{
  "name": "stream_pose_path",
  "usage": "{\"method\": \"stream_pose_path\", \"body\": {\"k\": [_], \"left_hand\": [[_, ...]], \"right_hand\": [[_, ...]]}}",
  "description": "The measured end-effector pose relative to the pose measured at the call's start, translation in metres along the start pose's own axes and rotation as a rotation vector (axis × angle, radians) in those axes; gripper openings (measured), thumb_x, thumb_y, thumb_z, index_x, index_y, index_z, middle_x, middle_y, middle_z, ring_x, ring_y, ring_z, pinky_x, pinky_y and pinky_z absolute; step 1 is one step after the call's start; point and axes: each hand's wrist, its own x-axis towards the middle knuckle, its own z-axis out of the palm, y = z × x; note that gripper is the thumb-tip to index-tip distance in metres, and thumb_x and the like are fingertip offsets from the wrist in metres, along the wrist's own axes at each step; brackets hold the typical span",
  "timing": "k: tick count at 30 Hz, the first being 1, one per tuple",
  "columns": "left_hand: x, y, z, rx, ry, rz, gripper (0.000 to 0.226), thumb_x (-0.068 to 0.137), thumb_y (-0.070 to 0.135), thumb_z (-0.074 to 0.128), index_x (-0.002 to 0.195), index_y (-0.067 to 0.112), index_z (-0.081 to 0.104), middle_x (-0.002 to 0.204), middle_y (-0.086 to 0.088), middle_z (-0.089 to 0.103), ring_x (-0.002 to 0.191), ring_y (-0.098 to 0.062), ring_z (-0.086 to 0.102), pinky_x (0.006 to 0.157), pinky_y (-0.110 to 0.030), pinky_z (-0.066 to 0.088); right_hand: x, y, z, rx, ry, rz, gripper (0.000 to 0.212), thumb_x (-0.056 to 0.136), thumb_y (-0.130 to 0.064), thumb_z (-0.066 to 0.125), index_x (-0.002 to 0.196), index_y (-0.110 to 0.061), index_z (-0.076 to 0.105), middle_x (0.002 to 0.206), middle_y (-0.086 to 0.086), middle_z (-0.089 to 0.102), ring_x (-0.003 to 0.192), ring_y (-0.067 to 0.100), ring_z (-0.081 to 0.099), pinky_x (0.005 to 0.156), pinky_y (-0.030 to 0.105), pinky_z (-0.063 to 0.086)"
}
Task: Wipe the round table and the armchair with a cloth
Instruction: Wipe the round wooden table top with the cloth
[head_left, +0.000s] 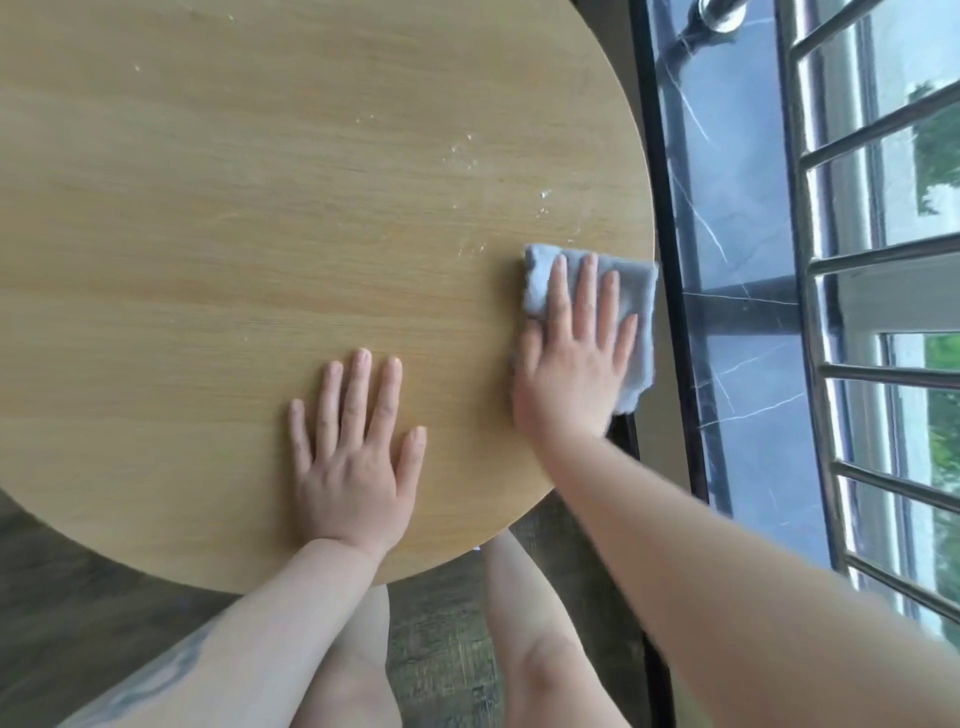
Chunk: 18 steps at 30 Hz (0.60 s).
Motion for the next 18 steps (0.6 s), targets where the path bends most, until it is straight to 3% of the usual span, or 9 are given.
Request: {"method": "stream_pose_path", "body": {"k": [2, 5, 6, 7, 10, 11, 12, 16, 18], "left_hand": [[-0.002, -0.001, 0.001, -0.003, 0.013, -0.004, 0.063, 0.095, 0.049, 0.03, 0.153, 0.024, 0.027, 0.161, -0.001, 0.023, 0.147, -0.025, 0.021, 0.118, -0.051, 0.01], [0.0, 0.0, -0.001, -0.015, 0.027, -0.003, 0.063, 0.095, 0.05, 0.031, 0.152, 0.024, 0.028, 0.16, -0.002, 0.026, 0.146, -0.026, 0.022, 0.117, -0.051, 0.011], [0.001, 0.0, -0.001, -0.019, 0.025, -0.003, 0.063, 0.095, 0.05, 0.031, 0.153, 0.025, 0.026, 0.16, -0.002, 0.026, 0.146, -0.025, 0.021, 0.118, -0.05, 0.011], [0.001, 0.0, -0.001, -0.019, 0.02, 0.002, 0.063, 0.096, 0.05, 0.03, 0.154, 0.026, 0.024, 0.16, -0.001, 0.024, 0.147, -0.025, 0.02, 0.118, -0.05, 0.01], [-0.001, 0.0, 0.001, -0.018, 0.029, 0.003, 0.063, 0.097, 0.05, 0.029, 0.154, 0.026, 0.024, 0.161, -0.001, 0.023, 0.147, -0.024, 0.019, 0.118, -0.05, 0.009], [-0.001, 0.0, 0.001, -0.015, 0.044, 0.004, 0.062, 0.096, 0.049, 0.031, 0.154, 0.025, 0.028, 0.16, -0.002, 0.026, 0.146, -0.025, 0.021, 0.118, -0.05, 0.011], [0.0, -0.001, 0.0, -0.015, 0.059, 0.011, 0.061, 0.096, 0.048, 0.034, 0.151, 0.023, 0.034, 0.158, -0.004, 0.03, 0.145, -0.026, 0.025, 0.116, -0.051, 0.014], [0.008, -0.015, -0.001, -0.032, 0.125, 0.116, 0.051, 0.091, 0.048, 0.043, 0.131, 0.016, 0.049, 0.149, -0.011, 0.043, 0.135, -0.03, 0.036, 0.104, -0.047, 0.026], [0.017, -0.03, -0.004, 0.002, 0.1, 0.252, 0.06, 0.092, 0.053, 0.039, 0.141, 0.018, 0.044, 0.149, -0.011, 0.04, 0.134, -0.031, 0.036, 0.103, -0.049, 0.026]], "right_hand": [[-0.034, -0.028, 0.008, 0.065, -0.063, -0.152, 0.06, 0.098, -0.04, 0.028, 0.154, -0.031, 0.006, 0.161, -0.005, 0.001, 0.148, 0.017, -0.006, 0.12, 0.043, -0.006], [-0.03, 0.02, -0.001, -0.102, -0.202, -0.932, 0.058, 0.096, -0.039, 0.039, 0.151, -0.028, 0.025, 0.159, -0.004, 0.019, 0.148, 0.02, 0.012, 0.12, 0.043, 0.005], [-0.009, 0.038, -0.004, -0.143, -0.191, -0.971, 0.06, 0.092, -0.037, 0.043, 0.15, -0.028, 0.028, 0.158, -0.003, 0.023, 0.147, 0.021, 0.017, 0.119, 0.043, 0.007], [0.01, 0.05, -0.007, -0.119, -0.155, -0.817, 0.061, 0.091, -0.033, 0.046, 0.149, -0.028, 0.03, 0.157, -0.002, 0.024, 0.147, 0.022, 0.019, 0.119, 0.043, 0.006], [0.014, 0.026, -0.005, 0.078, 0.068, 0.016, 0.059, 0.097, -0.03, 0.038, 0.153, -0.029, 0.019, 0.161, -0.003, 0.012, 0.149, 0.017, 0.004, 0.12, 0.042, -0.002], [-0.005, 0.003, 0.002, 0.059, 0.072, 0.059, 0.06, 0.098, -0.032, 0.033, 0.154, -0.028, 0.014, 0.162, -0.003, 0.007, 0.149, 0.017, 0.0, 0.12, 0.043, -0.003], [-0.025, -0.015, 0.008, 0.046, 0.021, -0.064, 0.06, 0.097, -0.034, 0.031, 0.154, -0.027, 0.013, 0.162, -0.002, 0.007, 0.149, 0.019, -0.001, 0.12, 0.044, -0.003], [-0.016, 0.008, 0.005, -0.095, -0.155, -0.982, 0.055, 0.1, -0.038, 0.04, 0.151, -0.024, 0.028, 0.158, -0.001, 0.024, 0.148, 0.02, 0.015, 0.121, 0.044, 0.008], [0.022, 0.037, -0.004, -0.137, -0.125, -0.918, 0.055, 0.099, -0.04, 0.037, 0.151, -0.026, 0.025, 0.158, -0.002, 0.022, 0.148, 0.02, 0.013, 0.12, 0.046, 0.009]]}}
